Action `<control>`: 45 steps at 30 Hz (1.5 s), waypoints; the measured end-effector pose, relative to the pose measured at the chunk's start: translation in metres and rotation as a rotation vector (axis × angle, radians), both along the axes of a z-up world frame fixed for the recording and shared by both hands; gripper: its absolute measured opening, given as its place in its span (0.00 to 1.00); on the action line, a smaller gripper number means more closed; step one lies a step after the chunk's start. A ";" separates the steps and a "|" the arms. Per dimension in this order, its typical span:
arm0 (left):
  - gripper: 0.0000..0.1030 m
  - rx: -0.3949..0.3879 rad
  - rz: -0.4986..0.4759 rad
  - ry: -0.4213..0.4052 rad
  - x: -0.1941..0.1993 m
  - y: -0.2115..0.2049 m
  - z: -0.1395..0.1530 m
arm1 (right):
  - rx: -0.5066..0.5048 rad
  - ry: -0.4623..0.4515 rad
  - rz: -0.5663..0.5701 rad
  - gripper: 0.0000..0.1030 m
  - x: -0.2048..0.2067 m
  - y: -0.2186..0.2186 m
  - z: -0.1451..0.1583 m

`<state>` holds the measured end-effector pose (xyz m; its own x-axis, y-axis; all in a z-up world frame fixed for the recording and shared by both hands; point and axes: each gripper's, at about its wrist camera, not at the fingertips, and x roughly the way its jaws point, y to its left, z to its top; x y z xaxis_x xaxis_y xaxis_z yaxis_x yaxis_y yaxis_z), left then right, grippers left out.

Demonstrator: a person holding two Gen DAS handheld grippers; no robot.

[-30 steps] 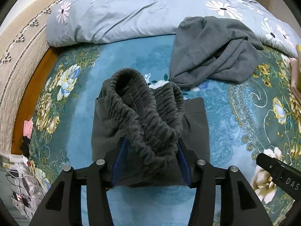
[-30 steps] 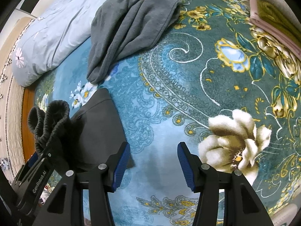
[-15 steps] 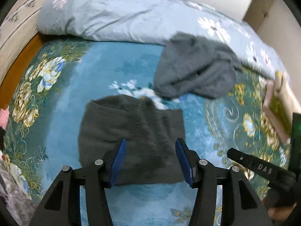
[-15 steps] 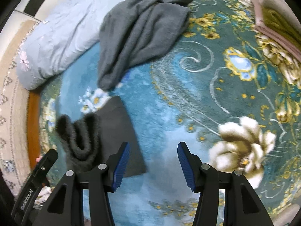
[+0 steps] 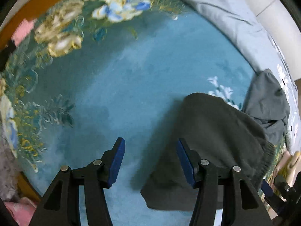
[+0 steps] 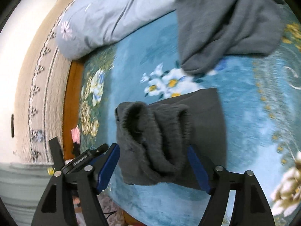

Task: Fold clothes
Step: 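Open the left gripper and release the waistband onto the pants, then grasp the elastic waistband of the folded pants with the right gripper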

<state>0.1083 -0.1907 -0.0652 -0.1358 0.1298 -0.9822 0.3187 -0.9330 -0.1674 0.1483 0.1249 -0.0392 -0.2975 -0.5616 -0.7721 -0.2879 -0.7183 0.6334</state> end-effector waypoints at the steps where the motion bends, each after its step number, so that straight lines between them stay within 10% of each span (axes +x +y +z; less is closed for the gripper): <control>1: 0.56 0.006 -0.002 -0.013 -0.002 -0.001 -0.006 | 0.008 -0.007 0.005 0.77 -0.004 -0.003 -0.004; 19: 0.56 0.028 -0.081 -0.082 -0.003 0.011 -0.046 | 0.015 -0.063 0.008 0.76 -0.036 -0.024 -0.038; 27: 0.56 0.014 -0.075 -0.082 0.008 0.015 -0.050 | -0.017 0.016 0.072 0.27 -0.030 -0.034 -0.013; 37: 0.56 0.121 -0.159 0.006 0.025 0.044 -0.033 | -0.088 0.100 0.012 0.22 0.003 0.007 0.016; 45: 0.56 0.104 -0.149 -0.012 0.004 0.043 -0.040 | -0.093 -0.026 -0.107 0.23 0.014 0.038 -0.037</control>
<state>0.1125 -0.1480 -0.1050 -0.0955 0.2483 -0.9640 0.1809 -0.9479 -0.2621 0.1624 0.1627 -0.0764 -0.3395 -0.5974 -0.7265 -0.3769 -0.6213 0.6870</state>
